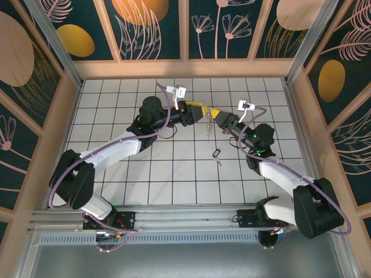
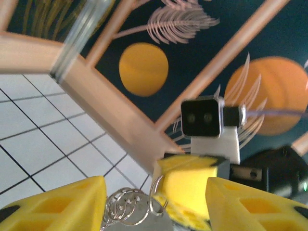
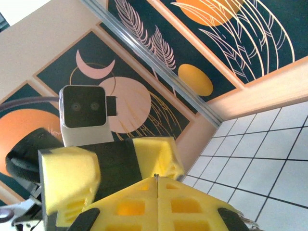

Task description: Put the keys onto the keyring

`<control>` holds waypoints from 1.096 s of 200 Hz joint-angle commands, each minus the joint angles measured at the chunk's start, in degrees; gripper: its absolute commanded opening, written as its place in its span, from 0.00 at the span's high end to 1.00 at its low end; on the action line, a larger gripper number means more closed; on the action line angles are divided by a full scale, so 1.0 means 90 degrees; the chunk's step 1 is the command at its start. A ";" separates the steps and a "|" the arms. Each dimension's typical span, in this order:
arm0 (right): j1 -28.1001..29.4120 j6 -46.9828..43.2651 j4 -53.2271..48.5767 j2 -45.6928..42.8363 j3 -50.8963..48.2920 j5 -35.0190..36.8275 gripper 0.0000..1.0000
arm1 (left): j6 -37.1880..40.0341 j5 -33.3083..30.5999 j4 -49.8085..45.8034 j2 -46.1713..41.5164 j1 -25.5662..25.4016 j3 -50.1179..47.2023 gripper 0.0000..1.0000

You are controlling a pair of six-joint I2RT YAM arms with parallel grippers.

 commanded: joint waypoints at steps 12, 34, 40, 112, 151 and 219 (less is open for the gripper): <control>0.0401 0.0129 0.0263 -0.0139 0.0232 0.1049 1.00 | -0.0938 -0.0945 0.1036 -0.0502 -0.0004 -0.0404 0.41; 0.0495 0.0208 0.0433 -0.0072 0.0262 0.1338 1.00 | -0.1320 -0.0841 0.1325 -0.0504 -0.0002 -0.0440 0.42; 0.0512 0.0238 0.0479 -0.0046 0.0280 0.1375 1.00 | -0.1402 -0.0845 0.1394 -0.0502 -0.0004 -0.0615 0.42; 0.0584 0.0490 0.0910 0.0287 0.0477 0.1309 1.00 | -0.1606 -0.0823 0.1790 -0.0393 -0.0004 -0.0931 0.58; 0.0616 0.0534 0.0972 0.0409 0.0560 0.1248 1.00 | -0.1714 -0.0647 0.2019 -0.0217 -0.0009 -0.0888 0.63; 0.0671 0.0609 0.1067 0.0585 0.0643 0.1148 1.00 | -0.1893 -0.0471 0.2332 0.0021 -0.0010 -0.0867 0.64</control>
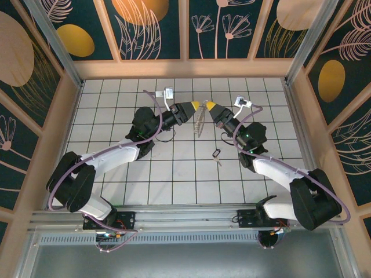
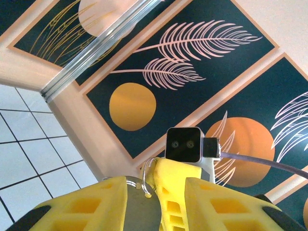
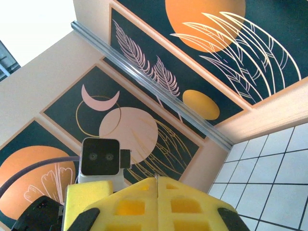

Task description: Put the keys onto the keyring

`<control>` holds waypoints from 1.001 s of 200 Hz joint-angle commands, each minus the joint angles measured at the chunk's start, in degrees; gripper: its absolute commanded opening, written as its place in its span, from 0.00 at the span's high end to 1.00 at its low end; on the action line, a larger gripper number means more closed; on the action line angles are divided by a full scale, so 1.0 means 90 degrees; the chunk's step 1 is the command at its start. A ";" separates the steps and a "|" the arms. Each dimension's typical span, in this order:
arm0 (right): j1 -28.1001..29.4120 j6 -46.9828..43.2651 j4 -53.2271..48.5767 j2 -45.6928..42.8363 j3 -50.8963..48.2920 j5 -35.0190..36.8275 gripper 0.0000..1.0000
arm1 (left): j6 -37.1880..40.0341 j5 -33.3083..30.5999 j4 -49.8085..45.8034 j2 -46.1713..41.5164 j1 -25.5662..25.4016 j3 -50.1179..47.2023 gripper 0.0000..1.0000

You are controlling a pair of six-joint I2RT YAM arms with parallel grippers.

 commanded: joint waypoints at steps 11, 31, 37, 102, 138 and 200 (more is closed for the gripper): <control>0.0081 0.0130 0.0559 0.0097 0.0284 -0.0125 1.00 | -0.0152 0.0197 0.0510 0.0102 -0.0024 0.0025 0.64; 0.0102 0.0150 0.0598 0.0144 0.0293 -0.0140 1.00 | -0.0174 0.0228 0.0554 0.0138 -0.0021 0.0059 0.64; 0.0110 0.0158 0.0608 0.0156 0.0301 -0.0154 1.00 | -0.0176 0.0242 0.0568 0.0152 -0.0022 0.0057 0.64; 0.0169 0.0158 0.0628 0.0271 0.0353 -0.0189 1.00 | -0.0225 0.0281 0.0657 0.0255 -0.0033 0.0083 0.65; 0.0188 0.0164 0.0648 0.0351 0.0376 -0.0204 1.00 | -0.0225 0.0310 0.0686 0.0287 -0.0043 0.0121 0.69; 0.0218 0.0172 0.0672 0.0448 0.0372 -0.0213 1.00 | -0.0223 0.0339 0.0725 0.0343 -0.0040 0.0146 0.77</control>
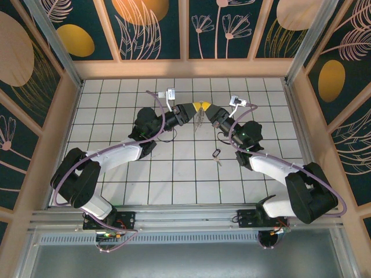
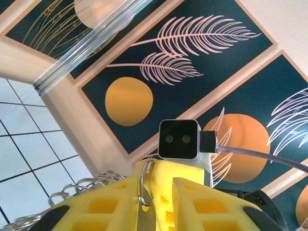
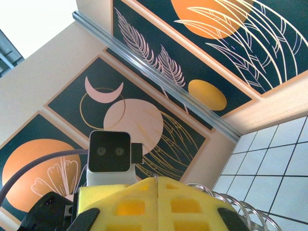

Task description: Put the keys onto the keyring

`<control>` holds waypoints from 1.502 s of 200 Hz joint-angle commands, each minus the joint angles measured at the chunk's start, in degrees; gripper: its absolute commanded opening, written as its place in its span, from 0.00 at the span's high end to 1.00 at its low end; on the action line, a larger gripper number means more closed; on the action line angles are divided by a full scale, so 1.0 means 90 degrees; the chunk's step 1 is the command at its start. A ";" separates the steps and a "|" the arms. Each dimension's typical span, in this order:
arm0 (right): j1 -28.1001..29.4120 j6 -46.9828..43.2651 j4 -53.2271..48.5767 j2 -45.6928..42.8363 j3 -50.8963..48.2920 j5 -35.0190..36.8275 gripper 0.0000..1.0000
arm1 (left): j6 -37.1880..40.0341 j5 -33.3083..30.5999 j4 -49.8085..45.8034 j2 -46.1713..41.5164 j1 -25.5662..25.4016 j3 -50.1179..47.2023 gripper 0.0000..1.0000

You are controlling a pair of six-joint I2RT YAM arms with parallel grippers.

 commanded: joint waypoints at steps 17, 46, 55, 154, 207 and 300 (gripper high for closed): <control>0.0062 0.0071 0.0447 0.0056 0.0199 -0.0092 1.00 | -0.0025 0.0147 0.0409 0.0077 -0.0035 0.0156 0.80; 0.0062 0.0057 0.0437 0.0068 0.0194 -0.0136 1.00 | -0.0015 0.0136 0.0426 0.0106 -0.0035 0.0174 0.84; 0.0072 0.0054 0.0437 0.0073 0.0194 -0.0141 1.00 | -0.0025 0.0151 0.0439 0.0118 -0.0035 0.0185 0.85; -0.0067 -0.0276 -0.0107 -0.0379 0.0093 -0.0081 0.69 | 0.0279 0.0193 0.0305 0.0063 -0.0045 0.0208 1.00; -0.0601 -0.0471 -0.0609 -0.1192 -0.0362 -0.0122 0.59 | 0.1122 0.0414 -0.0625 -0.0117 -0.0038 0.0464 1.00; -0.0993 -0.0679 -0.0580 -0.1275 -0.0411 -0.1643 0.59 | 0.1864 0.1506 -0.1603 0.0076 -0.0041 0.1249 1.00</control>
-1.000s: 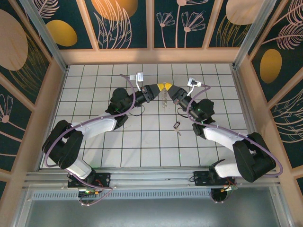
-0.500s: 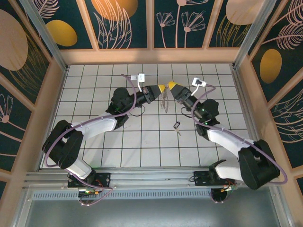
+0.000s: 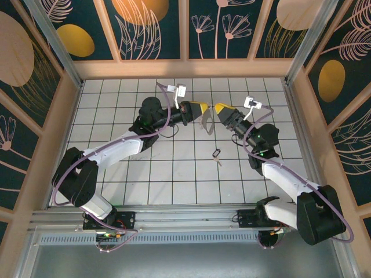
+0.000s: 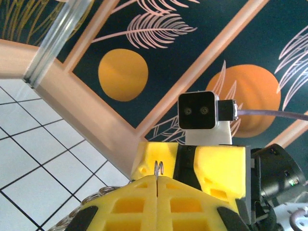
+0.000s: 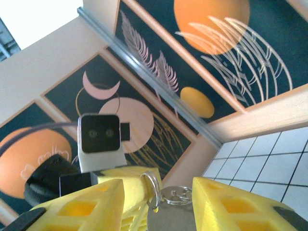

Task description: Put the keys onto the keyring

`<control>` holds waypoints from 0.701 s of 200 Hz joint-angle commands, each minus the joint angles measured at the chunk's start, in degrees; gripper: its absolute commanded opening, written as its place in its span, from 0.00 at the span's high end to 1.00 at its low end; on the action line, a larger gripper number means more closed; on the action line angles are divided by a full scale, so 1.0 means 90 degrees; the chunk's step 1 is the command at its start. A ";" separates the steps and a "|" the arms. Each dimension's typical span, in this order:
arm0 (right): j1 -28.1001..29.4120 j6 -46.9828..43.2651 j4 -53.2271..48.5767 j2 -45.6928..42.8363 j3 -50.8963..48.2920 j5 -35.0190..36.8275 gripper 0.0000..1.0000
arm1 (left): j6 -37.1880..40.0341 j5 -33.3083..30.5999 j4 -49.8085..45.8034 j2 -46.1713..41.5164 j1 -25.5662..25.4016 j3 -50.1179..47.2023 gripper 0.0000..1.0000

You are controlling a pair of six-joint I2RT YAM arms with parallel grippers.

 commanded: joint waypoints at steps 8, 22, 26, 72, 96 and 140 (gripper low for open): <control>0.0002 -0.0143 0.0335 0.0034 -0.0001 -0.0679 0.59 | 0.0208 0.0479 -0.0040 0.0015 -0.0033 0.0269 1.00; 0.0051 -0.0174 0.0342 0.0065 0.0000 -0.0734 0.59 | 0.0170 0.0556 0.0007 0.0053 -0.0032 0.0289 1.00; 0.0046 -0.0181 0.0346 0.0071 0.0004 -0.0728 0.60 | 0.0166 0.0587 0.0018 0.0064 -0.0024 0.0291 1.00; 0.0064 -0.0152 0.0395 0.0174 0.0037 -0.0697 0.65 | 0.0055 0.0787 0.0089 0.0142 -0.0024 0.0350 1.00; 0.0075 -0.0144 0.0413 0.0193 0.0082 -0.0715 0.68 | 0.0033 0.0827 0.0109 0.0156 -0.0026 0.0350 1.00; 0.0073 -0.0144 0.0446 0.0223 0.0131 -0.0777 0.93 | 0.0029 0.0838 0.0118 0.0172 -0.0025 0.0359 1.00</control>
